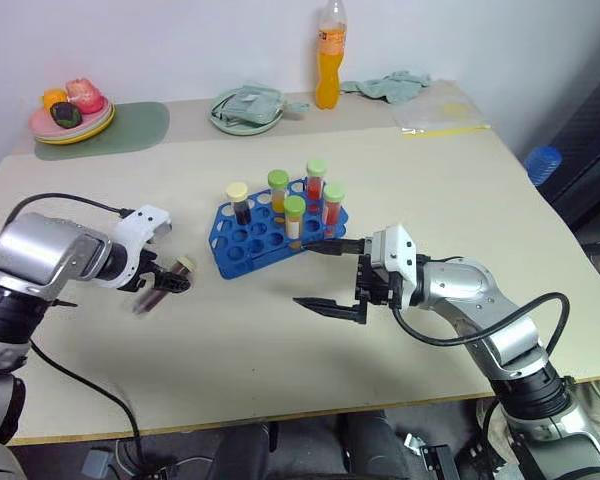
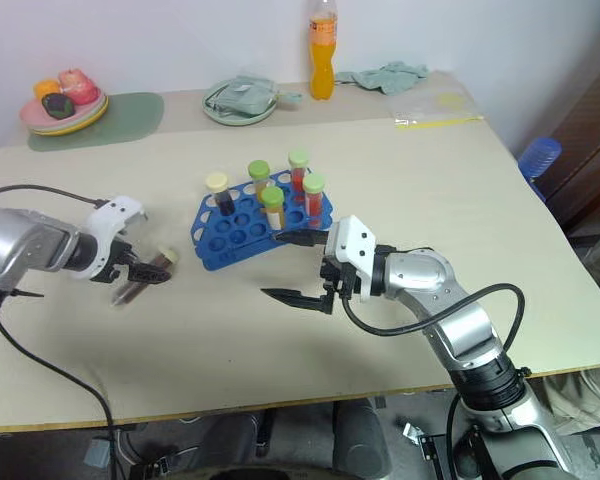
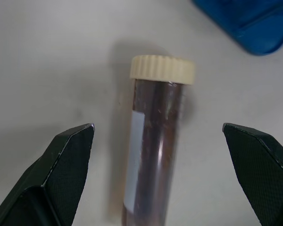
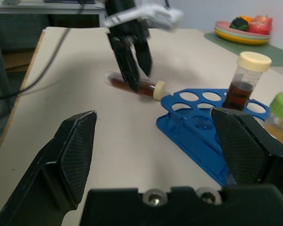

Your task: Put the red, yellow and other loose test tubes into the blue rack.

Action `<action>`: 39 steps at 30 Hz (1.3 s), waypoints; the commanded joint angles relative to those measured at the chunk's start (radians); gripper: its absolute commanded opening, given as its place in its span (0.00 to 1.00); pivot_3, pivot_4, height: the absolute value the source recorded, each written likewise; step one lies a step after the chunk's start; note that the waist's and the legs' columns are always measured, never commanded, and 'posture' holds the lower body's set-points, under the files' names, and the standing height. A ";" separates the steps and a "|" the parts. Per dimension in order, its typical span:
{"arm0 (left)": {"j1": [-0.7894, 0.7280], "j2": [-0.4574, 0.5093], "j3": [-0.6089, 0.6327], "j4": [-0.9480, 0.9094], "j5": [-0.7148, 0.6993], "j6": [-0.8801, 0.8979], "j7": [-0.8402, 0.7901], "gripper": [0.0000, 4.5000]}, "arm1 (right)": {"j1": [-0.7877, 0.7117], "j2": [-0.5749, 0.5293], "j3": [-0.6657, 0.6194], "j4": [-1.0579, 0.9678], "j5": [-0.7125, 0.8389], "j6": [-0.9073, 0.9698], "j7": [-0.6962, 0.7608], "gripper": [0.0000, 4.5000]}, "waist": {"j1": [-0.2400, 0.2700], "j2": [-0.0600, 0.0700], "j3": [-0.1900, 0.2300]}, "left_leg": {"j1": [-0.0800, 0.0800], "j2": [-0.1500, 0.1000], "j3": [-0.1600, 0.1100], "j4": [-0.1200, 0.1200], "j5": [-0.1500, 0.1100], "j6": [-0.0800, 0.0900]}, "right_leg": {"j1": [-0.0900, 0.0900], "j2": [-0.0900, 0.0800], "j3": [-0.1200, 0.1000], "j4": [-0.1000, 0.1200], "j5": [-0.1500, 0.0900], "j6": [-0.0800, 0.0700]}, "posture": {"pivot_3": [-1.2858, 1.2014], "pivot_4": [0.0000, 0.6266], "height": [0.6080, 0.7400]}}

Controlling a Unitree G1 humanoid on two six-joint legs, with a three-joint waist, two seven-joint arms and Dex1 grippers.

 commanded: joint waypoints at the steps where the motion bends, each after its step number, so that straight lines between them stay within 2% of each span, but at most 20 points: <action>1: -0.017 0.006 -0.018 0.035 0.054 -0.038 -0.021 0.71 | 0.007 0.009 -0.008 -0.055 -0.003 0.003 -0.023 0.95 | -0.002 0.000 0.000 | 0.000 0.000 0.000 0.000 0.000 0.000 | 0.000 0.000 0.000 0.000 0.000 0.000 | 0.52 0.24 1.00; 3: -0.011 0.006 0.003 0.048 0.073 -0.067 -0.015 0.60 | 0.013 0.012 -0.006 -0.061 -0.006 0.006 -0.033 0.95 | -0.001 0.000 0.000 | 0.000 0.000 -0.001 0.000 0.000 0.000 | -0.001 0.000 0.000 0.000 0.000 0.000 | 0.52 0.24 1.00; 4: -0.003 -0.002 0.038 0.060 0.088 -0.101 0.008 0.50 | 0.017 0.012 -0.006 -0.062 -0.008 0.006 -0.036 0.95 | 0.000 0.000 0.000 | 0.000 0.000 -0.001 0.000 0.000 0.000 | -0.001 0.000 0.000 0.000 0.000 0.000 | 0.52 0.24 1.00; 6: 0.013 -0.030 0.116 0.080 0.102 -0.172 0.053 0.50 | 0.025 0.009 -0.007 -0.063 -0.011 0.005 -0.039 0.95 | 0.001 0.000 0.000 | 0.000 0.000 -0.002 0.000 0.000 0.000 | -0.001 -0.001 0.000 0.000 0.000 0.000 | 0.52 0.24 1.00; 7: 0.058 -0.086 0.237 0.083 0.133 -0.380 0.159 0.50 | 0.028 0.011 -0.008 -0.057 -0.013 0.005 -0.042 0.95 | 0.002 0.000 0.000 | 0.000 0.000 -0.002 0.001 0.000 0.000 | -0.001 -0.001 0.000 0.000 0.000 0.000 | 0.52 0.24 1.00; 8: 0.089 -0.116 0.317 0.071 0.153 -0.428 0.238 0.50 | 0.031 0.014 -0.008 -0.047 -0.019 0.001 -0.046 0.95 | 0.004 0.000 0.000 | -0.001 0.001 -0.002 0.001 0.000 0.000 | -0.001 -0.001 0.000 0.000 0.000 0.000 | 0.52 0.24 1.00; 10: 0.137 -0.169 0.451 0.029 0.112 -0.359 0.286 0.50 | 0.034 0.018 -0.009 -0.034 -0.024 -0.004 -0.047 0.95 | 0.007 -0.003 0.000 | 0.000 0.002 -0.004 0.001 0.000 -0.001 | -0.001 -0.003 0.000 0.000 0.000 0.000 | 0.52 0.24 1.00; 14: 0.273 -0.213 0.540 -0.127 0.112 -0.375 0.315 0.50 | 0.039 0.028 -0.008 -0.021 -0.021 0.000 -0.048 0.95 | 0.002 -0.003 0.000 | -0.001 0.001 -0.003 0.000 0.000 -0.001 | -0.001 -0.004 0.001 0.000 0.000 0.000 | 0.52 0.24 1.00; 18: 0.317 -0.259 0.601 -0.169 0.088 -0.329 0.335 0.50 | 0.037 0.048 0.002 -0.003 -0.007 0.013 -0.041 0.95 | 0.019 -0.003 0.000 | -0.001 0.001 -0.003 0.002 0.000 -0.001 | 0.000 -0.004 0.001 0.000 0.000 0.000 | 0.52 0.24 1.00; 21: 0.303 -0.267 0.636 -0.157 0.059 -0.283 0.332 0.69 | 0.029 0.061 0.003 0.010 -0.007 0.013 -0.033 0.95 | 0.025 -0.003 0.000 | -0.001 0.001 -0.003 0.002 0.000 -0.001 | 0.000 -0.004 0.001 0.000 0.001 0.001 | 0.52 0.24 1.00; 24: 0.258 -0.242 0.635 -0.117 0.084 -0.264 0.353 0.99 | 0.025 0.066 0.002 0.020 -0.009 0.011 -0.027 0.95 | 0.026 -0.004 0.000 | -0.001 0.000 -0.003 0.002 0.000 -0.001 | 0.000 -0.004 0.001 0.000 0.001 0.001 | 0.52 0.24 1.00; 26: 0.217 -0.204 0.605 -0.060 0.107 -0.229 0.352 0.99 | 0.024 0.070 0.002 0.028 -0.010 0.009 -0.024 0.95 | 0.025 -0.004 -0.001 | -0.001 0.000 -0.003 0.002 0.001 -0.001 | 0.000 -0.004 0.001 0.000 0.001 0.001 | 0.52 0.24 1.00; 28: 0.157 -0.115 0.487 0.037 0.142 -0.111 0.324 0.99 | 0.025 0.075 0.001 0.030 -0.010 0.012 -0.026 0.95 | 0.022 -0.004 -0.001 | -0.001 0.000 -0.003 0.002 0.001 -0.001 | 0.000 -0.004 0.001 0.000 0.001 0.001 | 0.52 0.24 1.00; 30: 0.111 -0.068 0.419 0.133 0.154 -0.072 0.283 0.99 | 0.026 0.081 -0.001 0.030 -0.006 0.019 -0.030 0.95 | 0.017 -0.004 -0.001 | 0.000 -0.002 -0.002 0.001 0.000 -0.001 | -0.001 -0.003 0.001 0.001 0.001 0.001 | 0.52 0.24 1.00; 35: -0.042 -0.054 0.308 0.436 0.200 -0.084 0.192 0.99 | 0.044 0.091 -0.012 0.016 0.007 0.039 -0.047 0.95 | 0.019 -0.004 -0.001 | 0.000 -0.002 0.000 0.002 0.001 -0.001 | 0.000 -0.002 0.001 0.002 0.001 0.001 | 0.52 0.24 1.00; 39: -0.127 -0.071 0.235 0.603 0.247 -0.140 0.125 0.99 | 0.048 0.098 -0.015 0.010 0.004 0.045 -0.059 0.95 | 0.021 -0.005 -0.001 | 0.000 -0.002 0.001 0.002 0.001 -0.001 | 0.000 -0.002 0.001 0.002 0.001 0.001 | 0.52 0.24 1.00</action>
